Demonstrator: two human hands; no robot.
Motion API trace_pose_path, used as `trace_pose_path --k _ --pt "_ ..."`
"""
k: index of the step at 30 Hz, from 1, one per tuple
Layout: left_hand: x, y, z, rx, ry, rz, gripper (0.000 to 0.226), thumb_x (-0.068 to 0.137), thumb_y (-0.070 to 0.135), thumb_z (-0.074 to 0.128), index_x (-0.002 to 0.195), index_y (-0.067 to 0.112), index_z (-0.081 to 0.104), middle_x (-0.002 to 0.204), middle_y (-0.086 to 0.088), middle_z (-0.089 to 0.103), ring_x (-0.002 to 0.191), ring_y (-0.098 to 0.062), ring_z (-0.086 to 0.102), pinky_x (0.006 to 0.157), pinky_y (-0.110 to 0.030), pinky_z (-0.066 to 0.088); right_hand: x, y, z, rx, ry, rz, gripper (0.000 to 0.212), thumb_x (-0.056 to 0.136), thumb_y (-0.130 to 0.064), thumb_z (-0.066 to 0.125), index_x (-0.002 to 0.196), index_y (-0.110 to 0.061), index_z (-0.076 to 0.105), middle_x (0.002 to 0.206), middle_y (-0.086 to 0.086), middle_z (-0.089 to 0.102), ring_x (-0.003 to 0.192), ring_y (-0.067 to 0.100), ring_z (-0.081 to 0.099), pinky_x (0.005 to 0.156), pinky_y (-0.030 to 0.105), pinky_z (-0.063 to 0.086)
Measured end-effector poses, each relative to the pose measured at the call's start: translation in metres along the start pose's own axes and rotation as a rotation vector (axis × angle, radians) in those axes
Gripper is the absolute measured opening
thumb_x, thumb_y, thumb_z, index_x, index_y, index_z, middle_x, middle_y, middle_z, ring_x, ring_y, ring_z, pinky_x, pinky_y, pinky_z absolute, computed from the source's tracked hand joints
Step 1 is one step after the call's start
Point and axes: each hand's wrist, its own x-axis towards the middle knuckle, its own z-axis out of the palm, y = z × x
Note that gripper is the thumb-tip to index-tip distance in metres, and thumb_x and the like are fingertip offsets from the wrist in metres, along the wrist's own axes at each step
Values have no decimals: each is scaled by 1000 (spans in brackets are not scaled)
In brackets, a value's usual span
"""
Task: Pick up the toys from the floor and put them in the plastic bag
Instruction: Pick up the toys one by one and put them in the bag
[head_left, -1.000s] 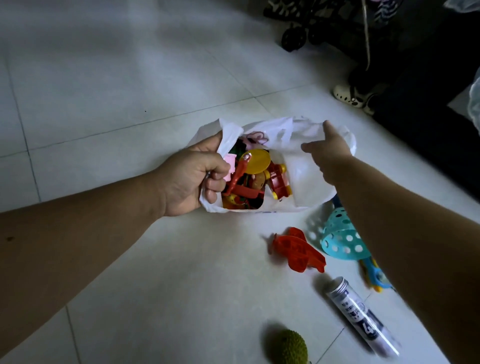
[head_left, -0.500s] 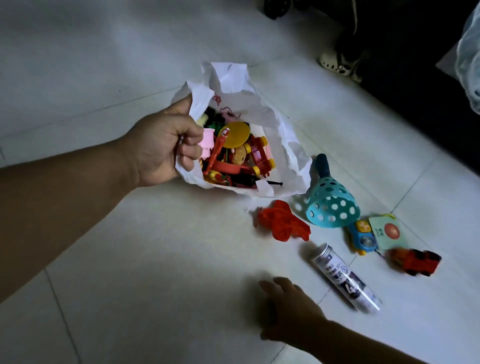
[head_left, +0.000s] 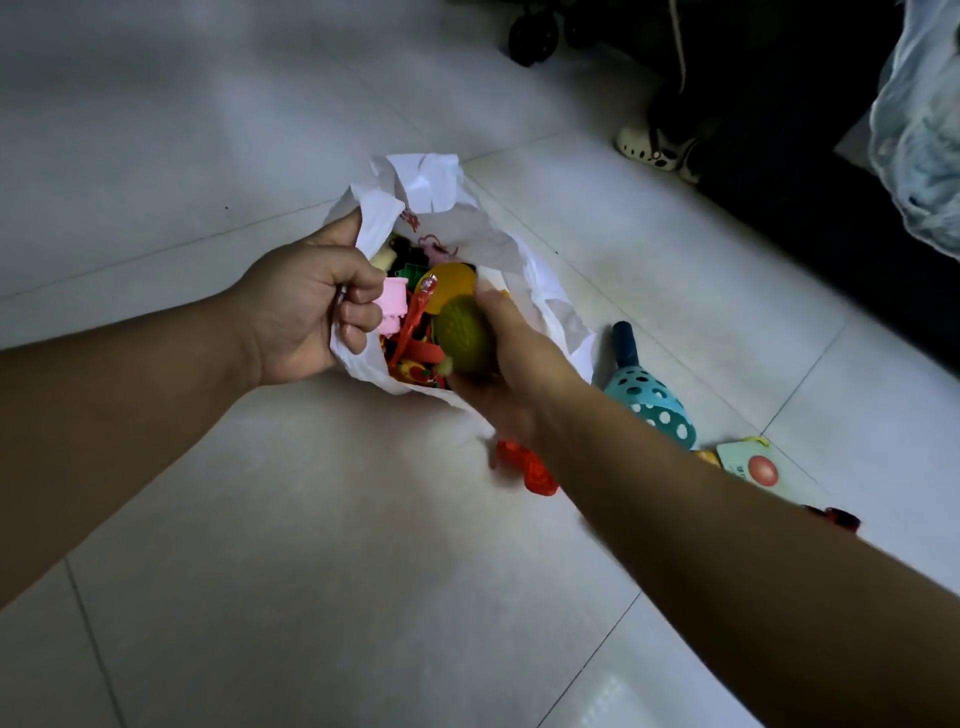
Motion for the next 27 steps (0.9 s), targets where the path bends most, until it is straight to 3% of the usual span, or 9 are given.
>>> trace_pose_path --k 4,8,11,13,14,16,18,21,27 --pt "-2 3 0 -1 0 9 61 87 -4 31 70 44 64 53 6 31 43 -5 29 41 -15 22 25 -14 18 -122 82 -19 35 87 -37 64 110 -13 55 96 3 57 86 17 56 77 30 49" --pt "-2 1 -1 -21 -14 6 57 87 -4 31 78 42 64 55 5 31 43 -5 29 41 -16 23 15 2 -18 -527 169 -134 41 89 -28 62 126 -15 53 113 11 61 105 28 60 89 39 53" --pt "-1 -2 1 -7 -41 5 57 87 -4 31 87 42 64 54 6 31 44 -5 29 42 -16 23 -9 35 -59 -864 159 -298 19 88 -29 63 106 -22 63 95 6 69 84 25 69 68 32 58" --pt "0 -3 3 -3 -58 4 55 86 -4 31 96 40 62 54 5 31 44 -5 29 42 -16 23 -16 58 -91 -1243 145 -363 15 87 -31 65 100 -26 68 90 -6 68 75 8 64 64 16 48" --pt "0 -3 4 -6 -66 5 54 85 -3 33 98 40 62 55 5 31 44 -5 29 42 -15 23 -14 66 -106 -1442 147 -405 21 85 -33 66 105 -27 68 95 -8 65 79 4 59 68 13 43" --pt "1 -2 3 -23 -85 10 52 82 -1 36 96 41 63 54 6 31 44 -5 29 42 -15 24 -2 76 -132 -1709 140 -429 46 82 -35 70 126 -28 57 123 -3 56 106 10 53 88 18 43" --pt "3 -1 3 -38 -90 12 54 84 -1 34 94 42 64 54 6 32 45 -5 30 42 -15 24 17 82 -148 -1867 151 -277 79 79 -40 72 145 -33 30 153 4 27 136 26 32 108 37 39" --pt "3 -2 2 -36 -80 11 54 87 -3 30 102 41 60 54 5 32 44 -5 29 43 -16 23 46 84 -157 -1975 121 -74 97 78 -43 72 149 -37 7 160 4 -4 144 37 11 112 51 33" --pt "1 -4 -3 -35 -108 22 56 84 -1 33 109 42 59 53 6 33 44 -4 30 45 -17 21 52 93 -158 -1989 121 -178 58 90 -34 56 142 -32 32 151 6 32 127 34 41 104 46 42"
